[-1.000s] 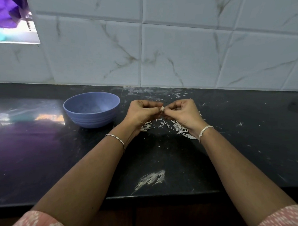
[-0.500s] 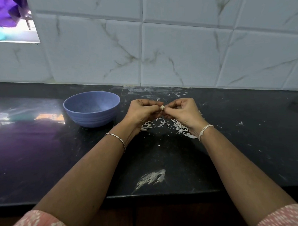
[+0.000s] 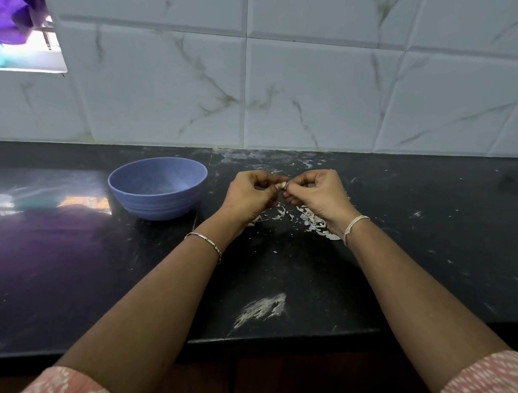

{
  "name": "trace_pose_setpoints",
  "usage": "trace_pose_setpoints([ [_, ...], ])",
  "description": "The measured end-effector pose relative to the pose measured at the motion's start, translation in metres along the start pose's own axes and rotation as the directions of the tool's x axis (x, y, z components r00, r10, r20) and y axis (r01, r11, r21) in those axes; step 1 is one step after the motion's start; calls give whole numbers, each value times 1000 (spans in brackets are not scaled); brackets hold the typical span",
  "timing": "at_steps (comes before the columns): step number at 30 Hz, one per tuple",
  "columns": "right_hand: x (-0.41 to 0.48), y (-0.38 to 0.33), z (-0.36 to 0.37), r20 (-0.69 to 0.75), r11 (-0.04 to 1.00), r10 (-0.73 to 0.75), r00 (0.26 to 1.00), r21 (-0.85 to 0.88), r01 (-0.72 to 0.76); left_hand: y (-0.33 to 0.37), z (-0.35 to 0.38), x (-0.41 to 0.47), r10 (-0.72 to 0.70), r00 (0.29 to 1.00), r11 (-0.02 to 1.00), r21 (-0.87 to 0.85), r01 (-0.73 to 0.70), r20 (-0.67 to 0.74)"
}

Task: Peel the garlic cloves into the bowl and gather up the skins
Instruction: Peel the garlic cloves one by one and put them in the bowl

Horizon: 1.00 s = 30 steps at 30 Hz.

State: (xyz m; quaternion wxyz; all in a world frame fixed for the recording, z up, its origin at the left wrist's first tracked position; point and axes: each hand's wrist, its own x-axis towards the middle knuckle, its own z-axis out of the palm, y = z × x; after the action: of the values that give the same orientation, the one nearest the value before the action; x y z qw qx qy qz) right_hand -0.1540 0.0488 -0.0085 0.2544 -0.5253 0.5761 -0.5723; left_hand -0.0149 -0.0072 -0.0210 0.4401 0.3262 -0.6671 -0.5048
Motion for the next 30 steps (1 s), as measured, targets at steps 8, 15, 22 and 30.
trace_pose_setpoints([
  [8,-1,-3,-2,31,997,14,999,78,-16,5,-1,-1,-109,993,959,-259,117,46],
  [15,-1,-2,-2,11,998,12,1000,60,-13,5,0,-1,-95,995,969,-230,95,12],
  [22,4,5,7,-67,940,-184,981,-303,156,6,3,-1,-113,982,992,-79,101,-154],
  [30,-1,0,11,28,737,-328,944,-617,274,6,2,-3,-168,972,985,-64,159,-162],
])
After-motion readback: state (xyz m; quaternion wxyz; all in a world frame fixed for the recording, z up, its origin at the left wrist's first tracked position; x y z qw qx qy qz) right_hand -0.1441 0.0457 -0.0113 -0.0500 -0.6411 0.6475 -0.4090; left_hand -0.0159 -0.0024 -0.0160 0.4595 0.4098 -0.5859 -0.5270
